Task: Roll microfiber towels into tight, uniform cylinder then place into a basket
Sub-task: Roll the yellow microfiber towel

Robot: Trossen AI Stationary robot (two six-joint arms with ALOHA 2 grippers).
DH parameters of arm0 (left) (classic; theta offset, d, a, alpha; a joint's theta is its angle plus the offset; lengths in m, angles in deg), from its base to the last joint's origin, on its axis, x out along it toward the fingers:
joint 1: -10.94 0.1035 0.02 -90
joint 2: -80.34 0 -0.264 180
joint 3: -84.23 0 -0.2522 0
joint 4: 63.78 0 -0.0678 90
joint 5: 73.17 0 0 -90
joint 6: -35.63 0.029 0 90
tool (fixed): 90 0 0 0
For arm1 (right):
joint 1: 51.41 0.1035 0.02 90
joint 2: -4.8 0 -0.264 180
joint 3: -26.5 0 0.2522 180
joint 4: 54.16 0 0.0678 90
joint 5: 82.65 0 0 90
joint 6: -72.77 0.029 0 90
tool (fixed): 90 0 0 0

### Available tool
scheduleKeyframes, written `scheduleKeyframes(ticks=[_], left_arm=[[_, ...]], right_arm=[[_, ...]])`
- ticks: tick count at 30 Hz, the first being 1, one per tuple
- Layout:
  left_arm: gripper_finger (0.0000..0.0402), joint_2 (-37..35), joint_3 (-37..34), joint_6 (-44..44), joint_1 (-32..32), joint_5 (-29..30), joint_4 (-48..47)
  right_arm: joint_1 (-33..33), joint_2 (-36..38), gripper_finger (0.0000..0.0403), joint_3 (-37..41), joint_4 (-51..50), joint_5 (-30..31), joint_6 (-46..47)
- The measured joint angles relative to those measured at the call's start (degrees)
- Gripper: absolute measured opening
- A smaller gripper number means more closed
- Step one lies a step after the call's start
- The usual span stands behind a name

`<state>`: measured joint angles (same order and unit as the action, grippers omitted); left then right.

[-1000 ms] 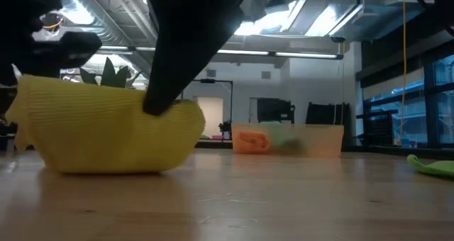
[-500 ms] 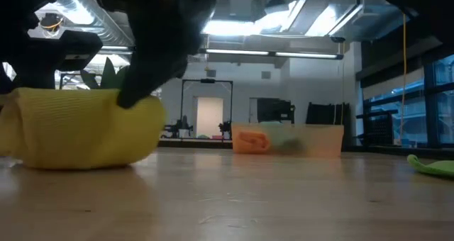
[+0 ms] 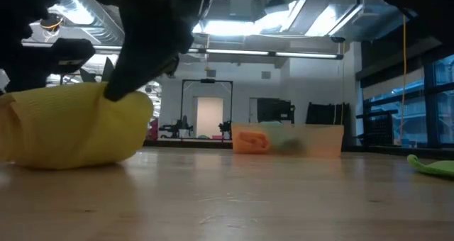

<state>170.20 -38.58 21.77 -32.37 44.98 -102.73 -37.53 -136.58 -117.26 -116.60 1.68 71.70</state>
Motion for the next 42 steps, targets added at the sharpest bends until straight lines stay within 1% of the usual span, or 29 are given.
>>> scheduleKeyframes(ticks=[4, 6, 8, 13, 15, 18, 21, 23, 29, 31, 36, 40, 42], left_arm=[[0.0055, 0.0, 2.52, -4.68, -0.02, 0.05, -8.61], [0.0055, 0.0, 3.62, -6.11, -0.02, 0.81, -11.28], [0.0055, 0.0, 3.88, -6.59, -0.02, 1.69, -11.89], [0.0055, 0.0, 3.86, -6.65, -0.02, 2.36, -11.78], [0.0055, 0.0, 3.82, -6.67, 0.02, 2.38, -10.32], [0.0055, 0.0, 2.19, -6.43, 0.07, 1.96, -4.42], [0.0055, 0.02, -0.59, -3.57, 0.07, -2.23, 3.81], [0.0055, 0.04, -1.84, -2.71, 0.02, -3.9, 6.8], [0.0055, 0.48, -3.21, -2.47, 0.07, -4.14, 11.26], [0.0055, 1.31, -3.71, -2.09, 0.07, -5.22, 12.6], [0.0055, 3.59, -3.52, -2.02, 0.13, -5.11, 13.4], [0.0055, 3.78, -3.51, -2.02, 0.18, -5.18, 13.39], [0.0055, 3.8, -3.41, -2.02, 0.18, -5.35, 13.22]], right_arm=[[1.05, 0.0, 0.0004, 0.0, -2.43, 0.0, 1.98], [1.67, 0.0, 0.0004, 0.0, -3.09, -0.06, 2.62], [2.42, 0.0, 0.0005, 0.0, -3.99, -0.3, 4.08], [5.07, 0.0, 0.0005, 0.0, -5.68, -3.19, 6.9], [6.32, 0.0, 0.0005, 0.0, -5.67, -4.11, 6.99], [7.86, 0.0, 0.0006, 0.0, -5.47, -6.06, 7.46], [8.9, 0.0, 0.0006, 0.0, -4.69, -6.05, 8.57], [9.25, 0.0, 0.0006, 0.0, -4.56, -6.05, 9.37], [8.87, 0.0, 0.0006, 0.0, -3.71, -6.53, 13.16], [8.03, 0.0, 0.0006, 0.0, -2.15, -7.09, 15.04], [5.4, 0.01, 0.0006, 0.0, 1.61, -9.47, 18.54], [3.25, 0.02, 0.0006, 0.0, 3.03, -9.51, 22.99], [2.18, 0.02, 0.0006, 0.0, 3.48, -9.53, 23.67]])
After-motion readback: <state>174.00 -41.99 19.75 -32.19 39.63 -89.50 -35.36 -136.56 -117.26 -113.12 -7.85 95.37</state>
